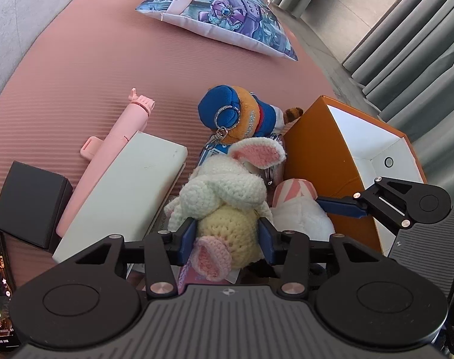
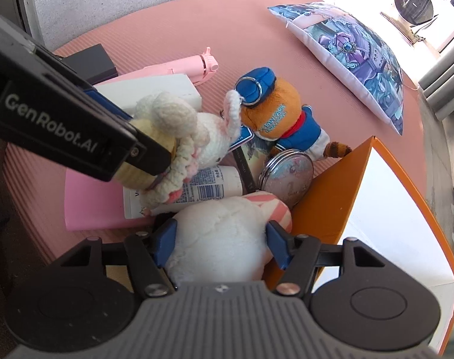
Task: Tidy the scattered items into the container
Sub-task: 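Carry the bunny doll with left tool while right tool carries the plush into the box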
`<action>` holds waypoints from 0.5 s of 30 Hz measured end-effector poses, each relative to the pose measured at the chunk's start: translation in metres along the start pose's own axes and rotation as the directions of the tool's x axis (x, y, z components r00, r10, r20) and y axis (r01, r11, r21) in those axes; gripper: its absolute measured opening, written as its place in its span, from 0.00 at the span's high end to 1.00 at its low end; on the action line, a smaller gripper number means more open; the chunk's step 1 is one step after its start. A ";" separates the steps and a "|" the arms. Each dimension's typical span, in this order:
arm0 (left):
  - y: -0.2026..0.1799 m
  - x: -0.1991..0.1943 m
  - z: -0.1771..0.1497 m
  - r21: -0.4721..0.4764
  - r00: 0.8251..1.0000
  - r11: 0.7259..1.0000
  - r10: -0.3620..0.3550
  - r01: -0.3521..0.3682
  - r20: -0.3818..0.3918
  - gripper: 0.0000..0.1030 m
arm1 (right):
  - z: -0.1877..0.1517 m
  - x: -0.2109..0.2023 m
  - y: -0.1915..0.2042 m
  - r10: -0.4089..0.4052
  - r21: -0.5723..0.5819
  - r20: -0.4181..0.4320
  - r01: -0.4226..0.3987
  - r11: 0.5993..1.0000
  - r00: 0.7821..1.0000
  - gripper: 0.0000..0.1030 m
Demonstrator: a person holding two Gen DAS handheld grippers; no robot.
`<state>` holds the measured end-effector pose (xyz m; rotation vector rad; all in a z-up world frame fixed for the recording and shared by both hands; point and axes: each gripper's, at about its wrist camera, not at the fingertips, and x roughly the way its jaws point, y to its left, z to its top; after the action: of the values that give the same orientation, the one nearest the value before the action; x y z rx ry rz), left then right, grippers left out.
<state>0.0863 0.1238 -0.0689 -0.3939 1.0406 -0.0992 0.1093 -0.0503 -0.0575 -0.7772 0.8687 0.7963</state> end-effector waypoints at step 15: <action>-0.015 -0.036 0.007 -0.012 0.992 0.998 -0.057 0.058 0.114 0.56 | -0.005 -0.063 -0.006 -0.036 -0.072 0.197 0.051 0.996 0.980 0.36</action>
<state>0.0753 0.1216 -0.0307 -0.4386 0.9183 -0.1192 0.0865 -0.0744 -0.0038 -0.7688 0.6465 0.8561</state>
